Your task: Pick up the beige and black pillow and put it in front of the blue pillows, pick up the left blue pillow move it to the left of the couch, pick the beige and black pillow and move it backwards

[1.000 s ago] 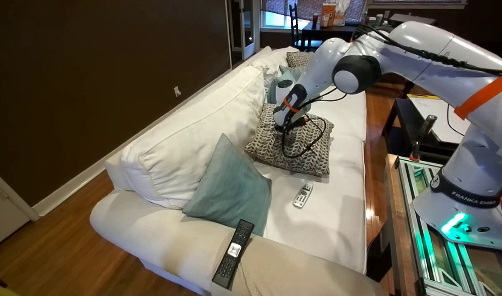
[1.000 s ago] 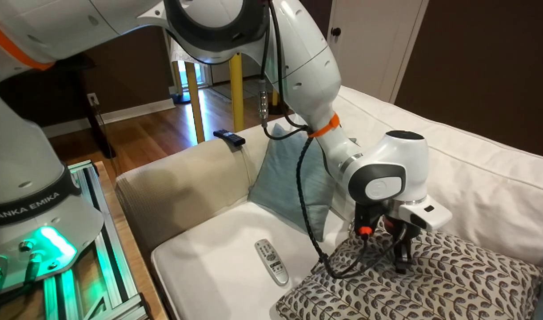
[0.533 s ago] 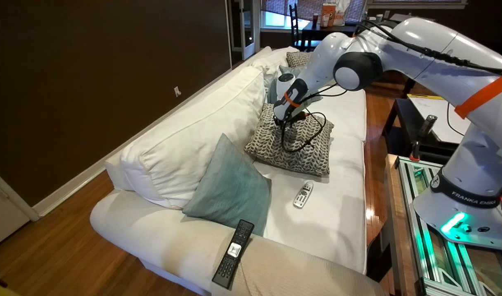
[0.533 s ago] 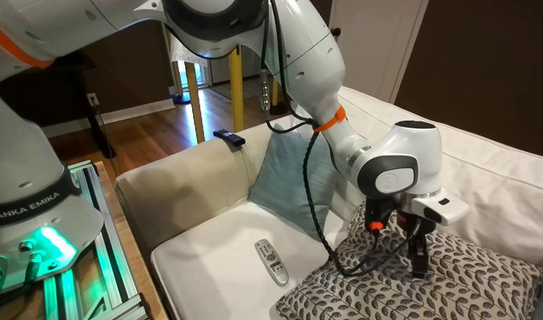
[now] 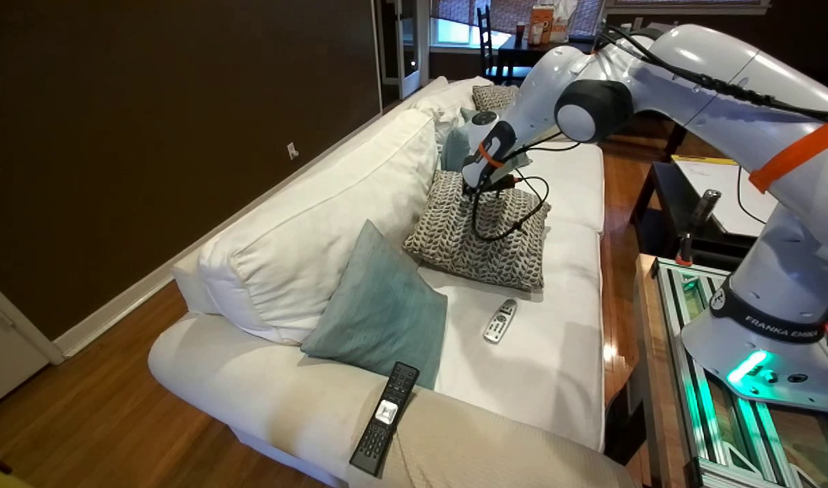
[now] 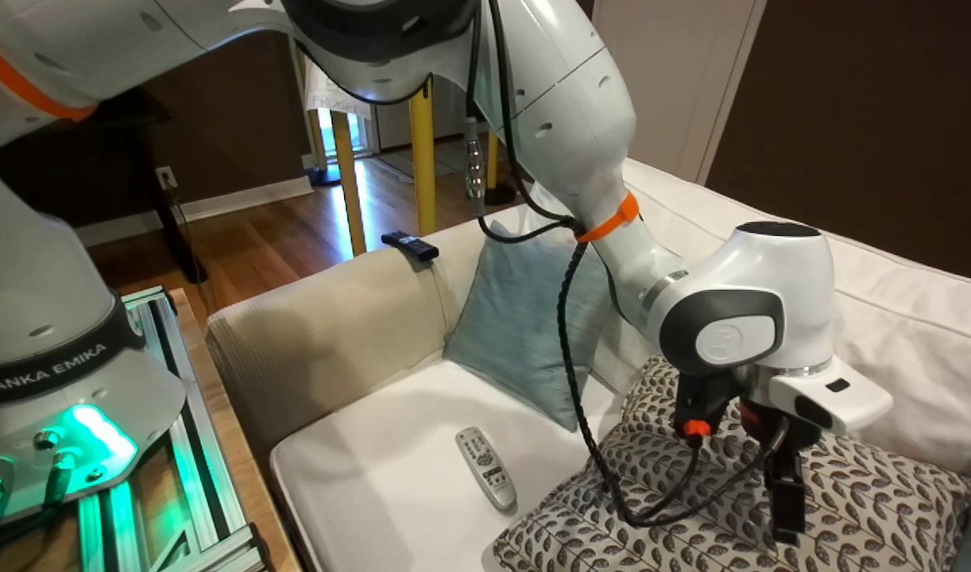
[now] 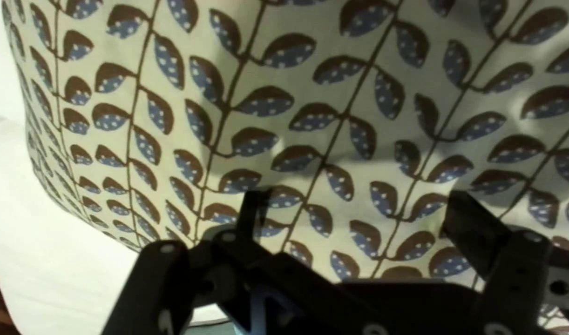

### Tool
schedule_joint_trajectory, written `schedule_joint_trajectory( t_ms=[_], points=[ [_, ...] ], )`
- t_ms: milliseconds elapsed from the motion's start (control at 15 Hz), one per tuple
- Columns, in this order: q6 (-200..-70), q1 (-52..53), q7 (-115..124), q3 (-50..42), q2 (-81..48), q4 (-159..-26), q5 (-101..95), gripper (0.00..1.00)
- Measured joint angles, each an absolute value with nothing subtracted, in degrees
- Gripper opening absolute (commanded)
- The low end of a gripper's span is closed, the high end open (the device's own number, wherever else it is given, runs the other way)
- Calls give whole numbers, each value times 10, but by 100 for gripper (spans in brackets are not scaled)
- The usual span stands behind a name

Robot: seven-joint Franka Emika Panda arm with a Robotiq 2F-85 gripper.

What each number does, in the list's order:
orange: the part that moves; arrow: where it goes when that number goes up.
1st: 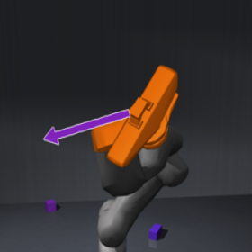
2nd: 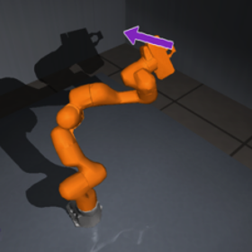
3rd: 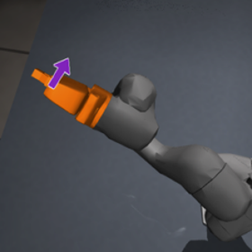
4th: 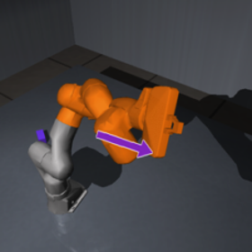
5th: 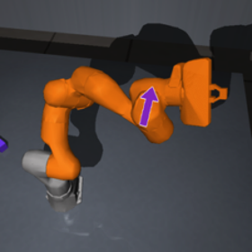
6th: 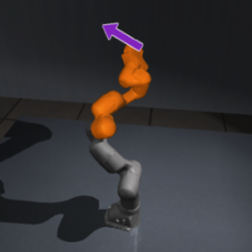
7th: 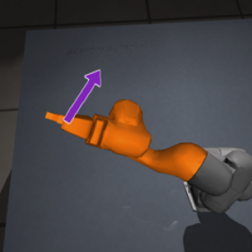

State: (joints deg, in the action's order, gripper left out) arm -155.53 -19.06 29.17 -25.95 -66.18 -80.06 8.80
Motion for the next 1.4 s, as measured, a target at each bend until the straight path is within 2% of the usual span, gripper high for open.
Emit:
schedule_joint_trajectory(
  t_ms=[667,733,800,867,1400],
  points=[
    [-1555,-232,292,-234,-667,-809,110,100],
    [-1555,-235,292,-229,-669,-807,113,75],
    [-1555,-239,292,-225,-672,-804,116,74],
    [-1555,-242,292,-222,-675,-801,118,68],
    [-1553,-245,292,-214,-694,-782,124,6]
  ],
)
